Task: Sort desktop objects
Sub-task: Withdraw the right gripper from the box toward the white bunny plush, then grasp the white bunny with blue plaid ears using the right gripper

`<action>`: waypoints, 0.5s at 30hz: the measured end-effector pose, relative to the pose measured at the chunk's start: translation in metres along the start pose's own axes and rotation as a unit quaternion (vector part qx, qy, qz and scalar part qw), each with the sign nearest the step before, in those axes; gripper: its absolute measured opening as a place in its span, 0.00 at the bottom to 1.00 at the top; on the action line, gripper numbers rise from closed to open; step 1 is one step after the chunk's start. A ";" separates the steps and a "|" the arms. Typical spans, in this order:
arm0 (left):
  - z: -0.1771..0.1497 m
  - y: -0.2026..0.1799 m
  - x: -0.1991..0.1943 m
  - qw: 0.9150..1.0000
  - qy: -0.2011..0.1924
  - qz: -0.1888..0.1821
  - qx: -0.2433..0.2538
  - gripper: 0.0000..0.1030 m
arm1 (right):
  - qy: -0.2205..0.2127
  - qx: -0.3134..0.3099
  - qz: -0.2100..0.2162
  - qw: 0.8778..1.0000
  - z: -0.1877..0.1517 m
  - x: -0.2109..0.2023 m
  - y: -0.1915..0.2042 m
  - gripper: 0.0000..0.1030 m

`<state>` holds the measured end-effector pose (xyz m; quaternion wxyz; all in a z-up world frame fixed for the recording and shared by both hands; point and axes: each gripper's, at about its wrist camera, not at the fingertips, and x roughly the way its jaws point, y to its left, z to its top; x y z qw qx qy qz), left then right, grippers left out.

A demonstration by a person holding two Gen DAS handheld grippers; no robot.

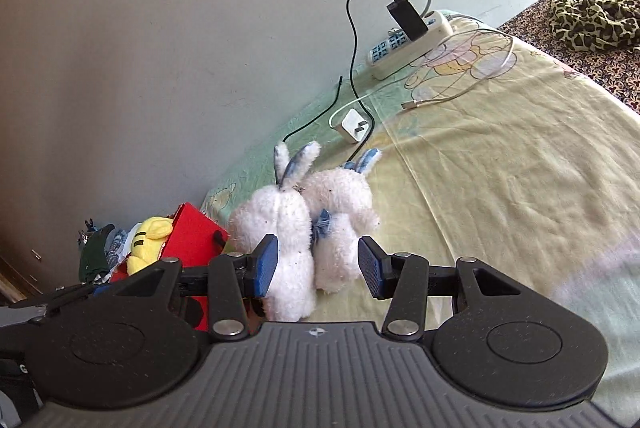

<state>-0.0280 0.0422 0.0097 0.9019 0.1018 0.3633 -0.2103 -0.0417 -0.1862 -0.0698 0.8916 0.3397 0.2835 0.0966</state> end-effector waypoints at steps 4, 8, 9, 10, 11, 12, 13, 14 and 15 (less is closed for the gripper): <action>0.004 -0.004 0.016 1.000 0.007 -0.001 -0.014 0.89 | 0.017 0.018 0.011 1.000 0.004 0.000 -0.014 0.47; 0.008 -0.006 0.031 1.000 0.012 -0.001 -0.022 0.89 | 0.029 0.041 0.034 0.998 0.013 0.005 -0.021 0.47; 0.009 -0.007 0.036 1.000 0.014 0.000 -0.023 0.89 | 0.034 0.046 0.043 0.997 0.016 0.008 -0.022 0.48; 0.010 -0.007 0.041 1.000 0.016 0.003 -0.025 0.89 | 0.039 0.049 0.051 0.997 0.019 0.011 -0.022 0.48; 0.010 -0.007 0.046 0.999 0.019 0.005 -0.027 0.89 | 0.045 0.052 0.059 0.996 0.021 0.014 -0.021 0.48; 0.011 -0.006 0.052 0.999 0.023 0.006 -0.030 0.89 | 0.050 0.054 0.066 0.995 0.024 0.018 -0.020 0.49; 0.011 -0.005 0.057 0.999 0.026 0.008 -0.032 0.89 | 0.055 0.056 0.072 0.994 0.025 0.022 -0.019 0.50; 0.011 -0.005 0.061 0.999 0.028 0.010 -0.033 0.89 | 0.062 0.057 0.079 0.993 0.027 0.027 -0.018 0.51; 0.011 -0.005 0.065 0.999 0.031 0.012 -0.033 0.89 | 0.070 0.057 0.085 0.992 0.028 0.032 -0.016 0.54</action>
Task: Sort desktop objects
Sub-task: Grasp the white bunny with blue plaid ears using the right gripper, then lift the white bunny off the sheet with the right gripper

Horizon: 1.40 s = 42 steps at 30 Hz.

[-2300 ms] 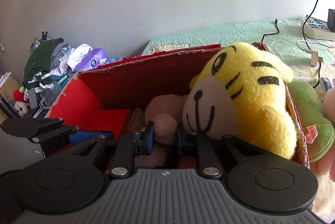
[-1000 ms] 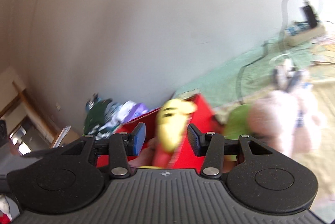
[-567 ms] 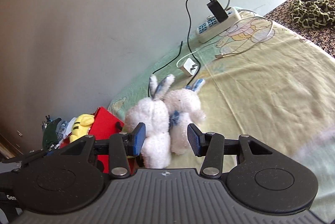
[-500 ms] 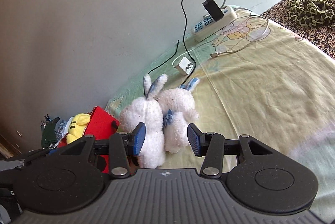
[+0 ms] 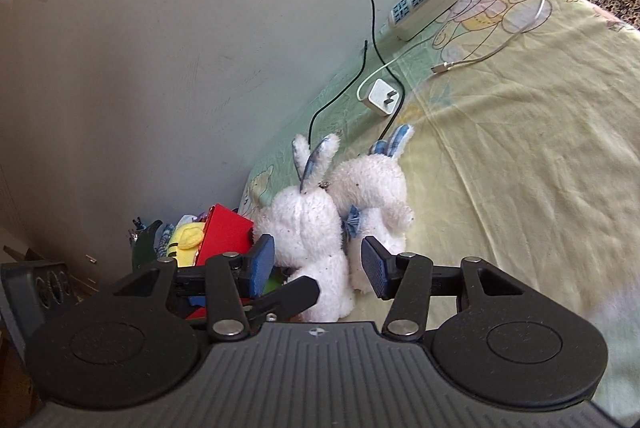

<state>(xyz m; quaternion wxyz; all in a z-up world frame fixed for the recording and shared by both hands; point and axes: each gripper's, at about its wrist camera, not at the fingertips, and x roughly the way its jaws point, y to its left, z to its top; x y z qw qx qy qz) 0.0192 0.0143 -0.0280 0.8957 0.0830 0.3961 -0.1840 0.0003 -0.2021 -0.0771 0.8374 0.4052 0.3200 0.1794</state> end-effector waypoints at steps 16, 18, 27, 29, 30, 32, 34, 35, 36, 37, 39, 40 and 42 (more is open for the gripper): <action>0.003 0.008 0.056 0.999 0.051 0.012 0.012 0.79 | 0.077 -0.061 0.017 0.995 0.009 0.075 0.008 0.64; 0.003 0.010 0.059 0.999 0.053 0.008 0.007 0.79 | 0.083 -0.042 0.029 0.995 0.010 0.079 0.001 0.64; 0.003 -0.004 0.053 0.999 0.048 0.001 0.022 0.73 | 0.094 -0.011 0.055 0.994 0.011 0.068 -0.007 0.50; 0.002 -0.010 0.048 0.999 0.045 -0.004 0.027 0.72 | 0.093 -0.010 0.055 0.994 0.012 0.060 -0.007 0.50; 0.001 -0.013 0.045 0.999 0.045 -0.007 0.029 0.72 | 0.093 -0.010 0.054 0.994 0.012 0.056 -0.006 0.50; -0.001 -0.019 0.039 0.999 0.042 -0.012 0.033 0.72 | 0.093 -0.010 0.053 0.994 0.012 0.048 -0.006 0.50; -0.003 -0.026 0.032 0.998 0.038 -0.018 0.036 0.72 | 0.093 -0.012 0.051 0.994 0.012 0.037 -0.005 0.50; -0.005 -0.029 0.029 0.998 0.037 -0.021 0.037 0.72 | 0.092 -0.013 0.050 0.994 0.011 0.031 -0.004 0.50; -0.007 -0.032 0.026 0.998 0.036 -0.025 0.038 0.72 | 0.093 -0.015 0.049 0.994 0.010 0.026 -0.003 0.50; -0.009 -0.035 0.023 0.998 0.035 -0.028 0.039 0.72 | 0.093 -0.016 0.046 0.994 0.008 0.022 -0.002 0.50; -0.014 -0.040 0.016 0.998 0.034 -0.035 0.042 0.72 | 0.094 -0.019 0.042 0.995 0.004 0.013 -0.001 0.50; -0.016 -0.043 0.013 0.998 0.034 -0.038 0.043 0.72 | 0.095 -0.019 0.039 0.995 0.003 0.009 0.000 0.50; -0.022 -0.048 0.006 0.997 0.033 -0.045 0.043 0.72 | 0.096 -0.023 0.034 0.994 -0.001 0.004 0.001 0.50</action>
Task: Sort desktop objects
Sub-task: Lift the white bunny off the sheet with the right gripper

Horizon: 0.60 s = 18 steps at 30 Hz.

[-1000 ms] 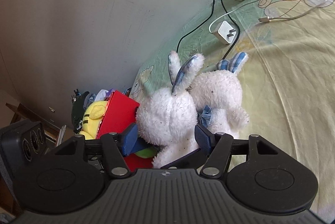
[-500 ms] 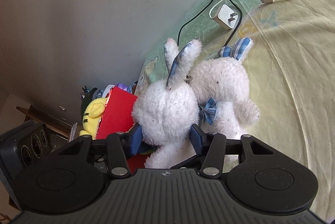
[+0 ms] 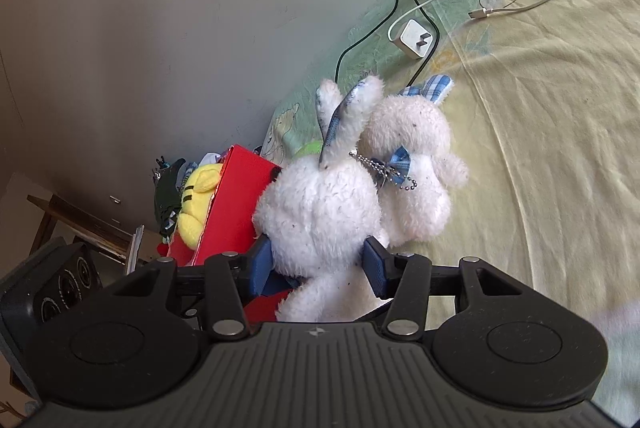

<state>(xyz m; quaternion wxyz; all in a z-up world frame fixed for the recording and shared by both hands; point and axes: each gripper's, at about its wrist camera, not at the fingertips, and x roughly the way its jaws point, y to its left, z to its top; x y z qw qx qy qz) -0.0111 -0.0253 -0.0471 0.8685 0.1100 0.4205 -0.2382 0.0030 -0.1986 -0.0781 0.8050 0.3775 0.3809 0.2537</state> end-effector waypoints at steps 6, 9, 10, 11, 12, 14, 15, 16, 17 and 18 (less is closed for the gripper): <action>-0.018 -0.011 -0.020 1.000 0.001 -0.015 0.009 0.72 | 0.002 -0.013 -0.008 1.000 -0.022 -0.015 0.009 0.50; -0.027 -0.010 -0.028 1.000 0.003 -0.023 0.003 0.72 | 0.005 -0.019 -0.011 1.000 -0.034 -0.019 0.014 0.50; -0.030 -0.009 -0.031 1.000 0.004 -0.025 0.002 0.72 | 0.007 -0.020 -0.012 1.000 -0.037 -0.020 0.016 0.50; -0.033 -0.009 -0.034 1.000 0.005 -0.027 0.000 0.72 | 0.010 -0.023 -0.013 1.000 -0.041 -0.020 0.019 0.50; -0.037 -0.009 -0.037 1.000 0.005 -0.028 -0.001 0.72 | 0.013 -0.027 -0.014 0.999 -0.045 -0.020 0.022 0.50; -0.043 -0.008 -0.044 1.000 0.002 -0.031 0.000 0.72 | 0.016 -0.035 -0.014 0.999 -0.050 -0.020 0.029 0.50; -0.046 -0.007 -0.048 0.999 0.000 -0.032 0.001 0.72 | 0.016 -0.037 -0.014 0.999 -0.053 -0.021 0.033 0.50; -0.048 -0.006 -0.052 0.999 -0.002 -0.033 0.003 0.72 | 0.016 -0.038 -0.014 0.999 -0.056 -0.020 0.037 0.50; -0.050 -0.004 -0.055 0.999 -0.004 -0.035 0.006 0.72 | 0.014 -0.038 -0.014 0.999 -0.058 -0.020 0.041 0.50; -0.052 -0.002 -0.061 0.999 -0.009 -0.037 0.011 0.72 | 0.010 -0.037 -0.013 0.999 -0.060 -0.021 0.045 0.50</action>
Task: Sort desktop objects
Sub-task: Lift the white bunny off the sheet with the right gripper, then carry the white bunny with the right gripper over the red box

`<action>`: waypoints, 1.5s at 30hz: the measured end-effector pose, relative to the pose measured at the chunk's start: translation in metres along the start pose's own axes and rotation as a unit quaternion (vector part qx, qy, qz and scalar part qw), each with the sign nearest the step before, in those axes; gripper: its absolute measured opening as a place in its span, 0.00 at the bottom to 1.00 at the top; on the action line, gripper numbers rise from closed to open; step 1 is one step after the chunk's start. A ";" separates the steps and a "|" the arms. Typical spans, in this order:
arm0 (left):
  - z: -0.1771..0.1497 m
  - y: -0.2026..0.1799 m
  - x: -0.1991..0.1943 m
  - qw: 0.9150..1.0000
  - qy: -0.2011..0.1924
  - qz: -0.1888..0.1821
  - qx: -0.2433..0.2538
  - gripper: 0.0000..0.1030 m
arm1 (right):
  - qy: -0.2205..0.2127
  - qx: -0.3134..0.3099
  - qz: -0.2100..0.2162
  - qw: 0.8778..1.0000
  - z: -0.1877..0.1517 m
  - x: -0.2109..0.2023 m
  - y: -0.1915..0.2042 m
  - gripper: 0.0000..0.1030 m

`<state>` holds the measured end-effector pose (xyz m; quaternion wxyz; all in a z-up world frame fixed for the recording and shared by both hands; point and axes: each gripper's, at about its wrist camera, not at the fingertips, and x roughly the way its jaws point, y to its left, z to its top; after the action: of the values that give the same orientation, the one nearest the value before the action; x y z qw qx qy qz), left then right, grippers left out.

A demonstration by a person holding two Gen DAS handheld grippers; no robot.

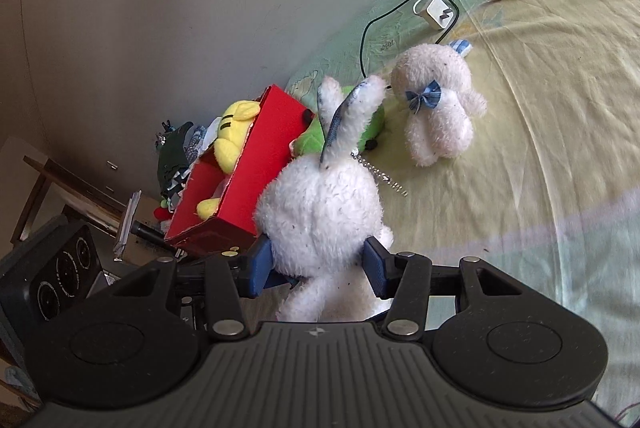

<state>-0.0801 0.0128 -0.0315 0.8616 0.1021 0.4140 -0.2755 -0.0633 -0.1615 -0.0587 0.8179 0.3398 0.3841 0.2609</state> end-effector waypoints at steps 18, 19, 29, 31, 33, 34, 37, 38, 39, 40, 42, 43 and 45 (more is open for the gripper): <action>-0.018 0.104 -0.118 0.994 -0.106 -0.026 0.003 0.72 | -0.076 -0.034 0.035 0.996 -0.011 0.044 0.122 0.50; -0.018 0.112 -0.123 0.993 -0.113 -0.023 0.001 0.72 | -0.078 -0.038 0.038 0.996 -0.010 0.050 0.128 0.51; -0.015 0.188 -0.154 0.988 -0.149 0.036 0.003 0.72 | -0.076 -0.051 0.082 0.992 0.018 0.123 0.174 0.51; -0.014 0.204 -0.155 0.988 -0.147 0.051 0.000 0.72 | -0.067 -0.045 0.085 0.993 0.026 0.140 0.181 0.51; -0.014 0.219 -0.152 0.988 -0.142 0.065 -0.007 0.72 | -0.054 -0.041 0.085 0.994 0.032 0.159 0.187 0.51; -0.014 0.227 -0.150 0.988 -0.139 0.071 -0.012 0.72 | -0.047 -0.039 0.083 0.995 0.034 0.168 0.189 0.51; -0.017 0.252 -0.142 0.988 -0.127 0.079 -0.033 0.72 | -0.023 -0.025 0.080 0.996 0.040 0.195 0.191 0.51; -0.018 0.259 -0.138 0.988 -0.122 0.080 -0.040 0.72 | -0.014 -0.017 0.077 0.997 0.041 0.203 0.190 0.51; -0.019 0.267 -0.134 0.989 -0.116 0.080 -0.049 0.72 | -0.005 -0.010 0.074 0.997 0.042 0.211 0.190 0.51; -0.020 0.275 -0.130 0.989 -0.110 0.079 -0.056 0.72 | 0.001 -0.005 0.070 0.998 0.044 0.218 0.188 0.51; -0.022 0.288 -0.119 0.990 -0.095 0.074 -0.070 0.72 | 0.018 0.004 0.055 0.998 0.045 0.230 0.185 0.51; -0.022 0.294 -0.114 0.991 -0.088 0.071 -0.075 0.72 | 0.024 0.006 0.048 0.999 0.046 0.235 0.184 0.51; -0.023 0.305 -0.104 0.992 -0.074 0.063 -0.085 0.71 | 0.036 0.010 0.034 0.999 0.043 0.242 0.185 0.51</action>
<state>0.0232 0.3149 0.0180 0.9111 0.0339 0.3638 -0.1908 0.0787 0.1069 -0.0072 0.7908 0.3514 0.4040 0.2965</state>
